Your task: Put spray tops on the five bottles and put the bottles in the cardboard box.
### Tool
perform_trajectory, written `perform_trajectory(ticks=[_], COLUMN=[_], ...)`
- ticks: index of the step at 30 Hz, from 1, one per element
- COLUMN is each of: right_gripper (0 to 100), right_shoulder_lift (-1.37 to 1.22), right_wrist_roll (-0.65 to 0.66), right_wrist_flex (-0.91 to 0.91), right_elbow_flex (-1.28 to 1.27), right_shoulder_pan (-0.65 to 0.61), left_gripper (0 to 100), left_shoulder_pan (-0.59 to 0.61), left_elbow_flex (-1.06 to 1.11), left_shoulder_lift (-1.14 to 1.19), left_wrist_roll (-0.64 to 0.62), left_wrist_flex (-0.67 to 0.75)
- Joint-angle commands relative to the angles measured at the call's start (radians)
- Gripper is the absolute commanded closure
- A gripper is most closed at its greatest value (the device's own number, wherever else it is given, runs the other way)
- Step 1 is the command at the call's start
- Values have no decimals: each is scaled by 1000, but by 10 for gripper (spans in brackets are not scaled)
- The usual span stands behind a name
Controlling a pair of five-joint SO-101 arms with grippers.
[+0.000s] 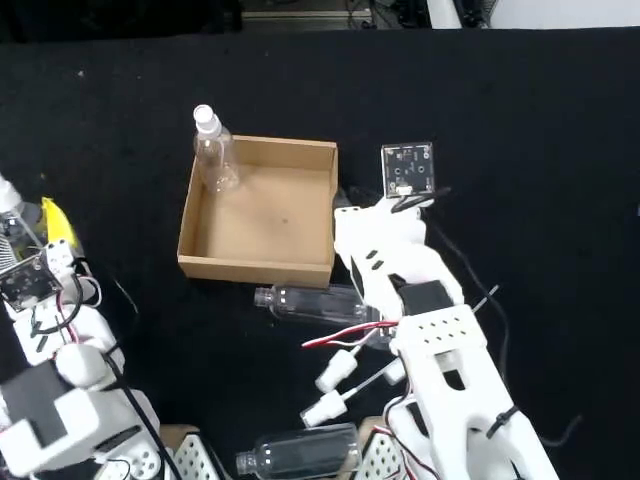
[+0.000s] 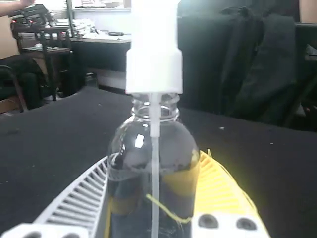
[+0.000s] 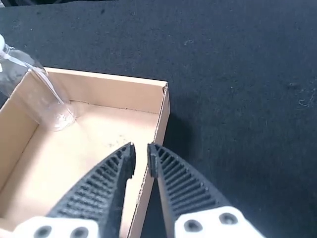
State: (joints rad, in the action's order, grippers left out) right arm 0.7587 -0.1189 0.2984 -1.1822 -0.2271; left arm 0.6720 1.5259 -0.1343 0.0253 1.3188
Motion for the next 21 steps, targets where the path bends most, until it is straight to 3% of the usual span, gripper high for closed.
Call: perform_trajectory(ticks=[1, 10, 21], right_gripper=[976, 976, 976], right_shoulder_lift=[1, 2, 2], right_wrist_roll=[11, 11, 11], right_wrist_flex=[-32, -34, -34], right_elbow_flex=[12, 12, 12], right_shoulder_pan=[17, 17, 20], left_gripper=[970, 969, 966], left_shoulder_pan=[96, 168, 185], left_elbow_flex=[-117, -179, -288], left_shoulder_lift=[115, 402, 621], left_wrist_roll=[5, 5, 5], left_wrist_flex=[58, 367, 371])
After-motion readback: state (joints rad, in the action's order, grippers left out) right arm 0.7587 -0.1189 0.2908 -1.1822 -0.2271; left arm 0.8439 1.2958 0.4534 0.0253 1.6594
